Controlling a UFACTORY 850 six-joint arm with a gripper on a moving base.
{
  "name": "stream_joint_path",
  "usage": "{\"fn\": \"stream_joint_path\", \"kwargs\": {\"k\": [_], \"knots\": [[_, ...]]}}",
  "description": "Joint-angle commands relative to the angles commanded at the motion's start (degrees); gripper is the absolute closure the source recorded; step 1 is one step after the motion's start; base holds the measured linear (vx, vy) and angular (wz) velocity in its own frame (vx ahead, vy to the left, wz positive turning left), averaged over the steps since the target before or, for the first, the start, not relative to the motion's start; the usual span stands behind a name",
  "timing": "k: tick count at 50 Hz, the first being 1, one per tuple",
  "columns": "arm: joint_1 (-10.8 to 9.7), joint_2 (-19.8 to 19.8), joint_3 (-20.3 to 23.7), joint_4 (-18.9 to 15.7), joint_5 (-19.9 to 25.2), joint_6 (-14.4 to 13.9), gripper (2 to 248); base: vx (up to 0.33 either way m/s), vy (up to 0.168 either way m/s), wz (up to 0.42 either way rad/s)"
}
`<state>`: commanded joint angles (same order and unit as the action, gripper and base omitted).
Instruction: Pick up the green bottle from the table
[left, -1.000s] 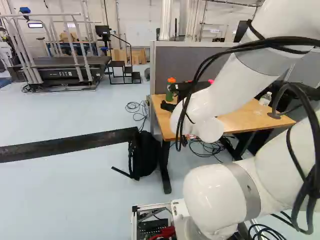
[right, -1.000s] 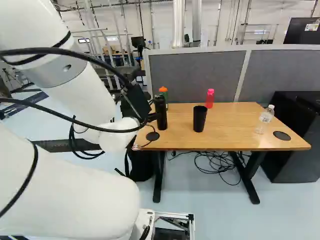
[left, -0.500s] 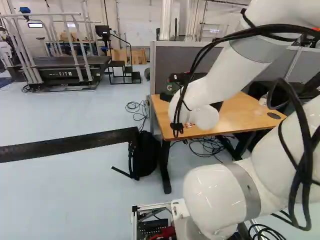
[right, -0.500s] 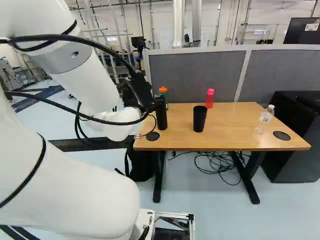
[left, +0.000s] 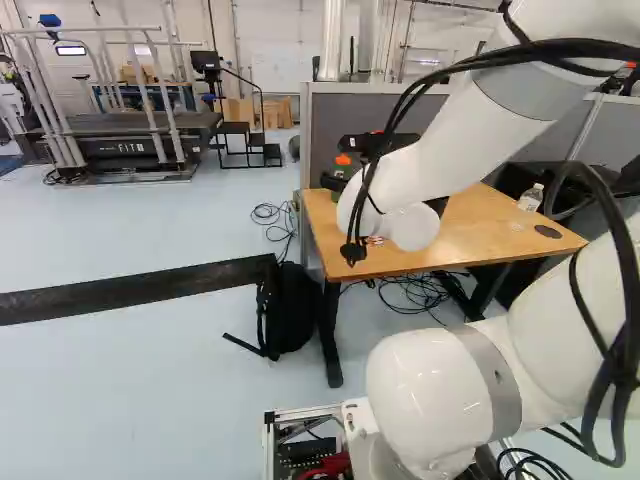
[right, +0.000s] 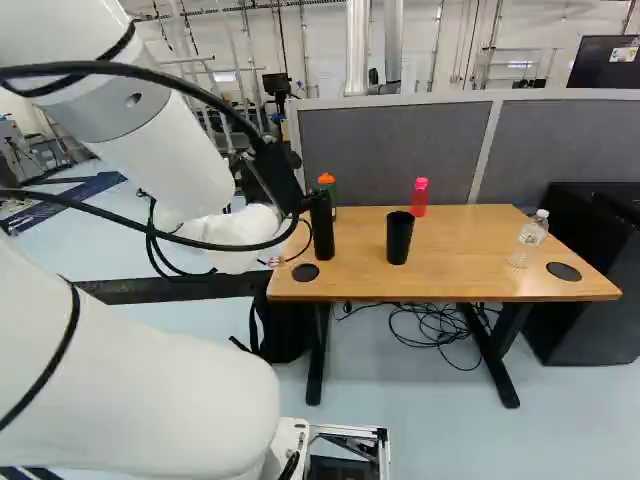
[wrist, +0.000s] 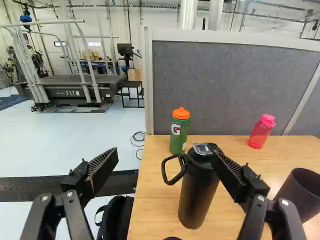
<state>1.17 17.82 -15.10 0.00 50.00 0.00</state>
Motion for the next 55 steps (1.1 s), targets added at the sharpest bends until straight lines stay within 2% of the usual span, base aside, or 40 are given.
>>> {"fn": "stream_joint_path", "kwargs": {"k": [31,55], "knots": [[-0.06,-1.22,-5.11,0.00,-0.23,0.00,2,0.000,0.000,0.000],[-1.39,-5.53,-11.94,0.00,-5.37,0.00,2,0.000,0.000,0.000]]}}
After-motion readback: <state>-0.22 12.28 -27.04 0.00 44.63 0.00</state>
